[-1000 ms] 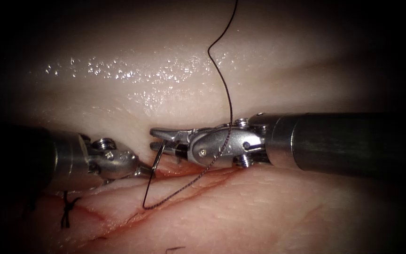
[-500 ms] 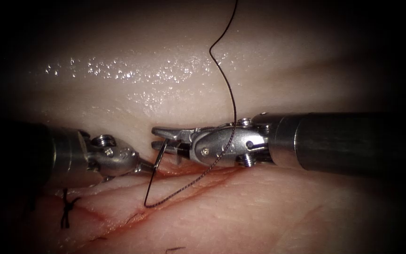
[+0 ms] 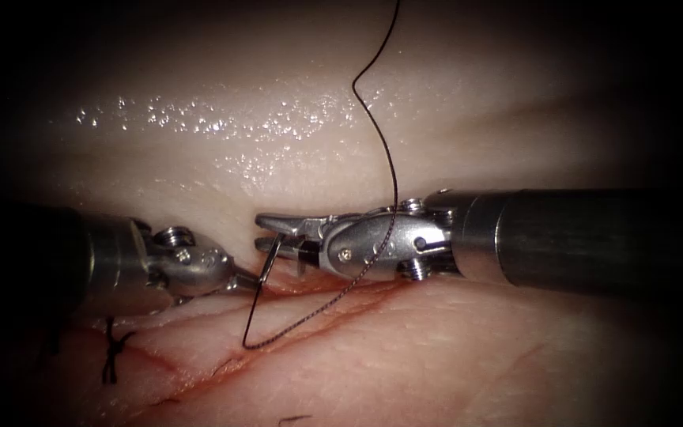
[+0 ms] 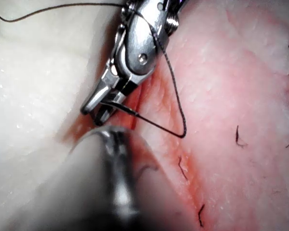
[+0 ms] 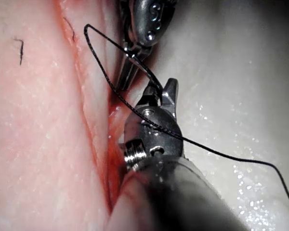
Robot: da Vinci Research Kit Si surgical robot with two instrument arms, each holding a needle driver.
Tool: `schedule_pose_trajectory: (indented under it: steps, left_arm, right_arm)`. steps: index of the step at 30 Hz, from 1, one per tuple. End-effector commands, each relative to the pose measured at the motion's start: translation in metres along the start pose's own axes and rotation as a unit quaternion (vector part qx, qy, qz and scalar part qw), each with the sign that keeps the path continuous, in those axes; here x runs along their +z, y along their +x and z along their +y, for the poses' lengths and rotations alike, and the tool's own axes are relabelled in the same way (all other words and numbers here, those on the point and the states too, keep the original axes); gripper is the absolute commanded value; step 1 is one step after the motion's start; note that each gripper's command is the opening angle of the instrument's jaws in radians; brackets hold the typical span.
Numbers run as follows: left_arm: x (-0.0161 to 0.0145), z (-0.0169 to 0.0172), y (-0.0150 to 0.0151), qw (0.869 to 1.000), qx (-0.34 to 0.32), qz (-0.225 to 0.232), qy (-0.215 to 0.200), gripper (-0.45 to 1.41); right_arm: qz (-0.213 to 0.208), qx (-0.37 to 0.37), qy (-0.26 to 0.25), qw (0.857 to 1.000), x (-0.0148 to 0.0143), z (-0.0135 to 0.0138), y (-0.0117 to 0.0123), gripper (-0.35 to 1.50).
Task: Wound Closure
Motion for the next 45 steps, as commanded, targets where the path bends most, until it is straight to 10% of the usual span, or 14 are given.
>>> schedule_pose_trajectory:
  steps: [1, 45]
  left_arm:
    - [0.0008, 0.0000, 0.0003, 1.000, 0.000, 0.000, 0.000, -0.32]
    - [0.0024, -0.0014, -0.0036, 0.994, -0.020, 0.107, -0.011, -0.45]
  right_arm:
    - [0.001, -0.001, 0.000, 1.000, 0.0010, 0.0001, -0.0001, -0.35]
    - [0.018, 0.028, -0.002, 0.999, 0.0006, -0.0002, -0.0006, -0.35]
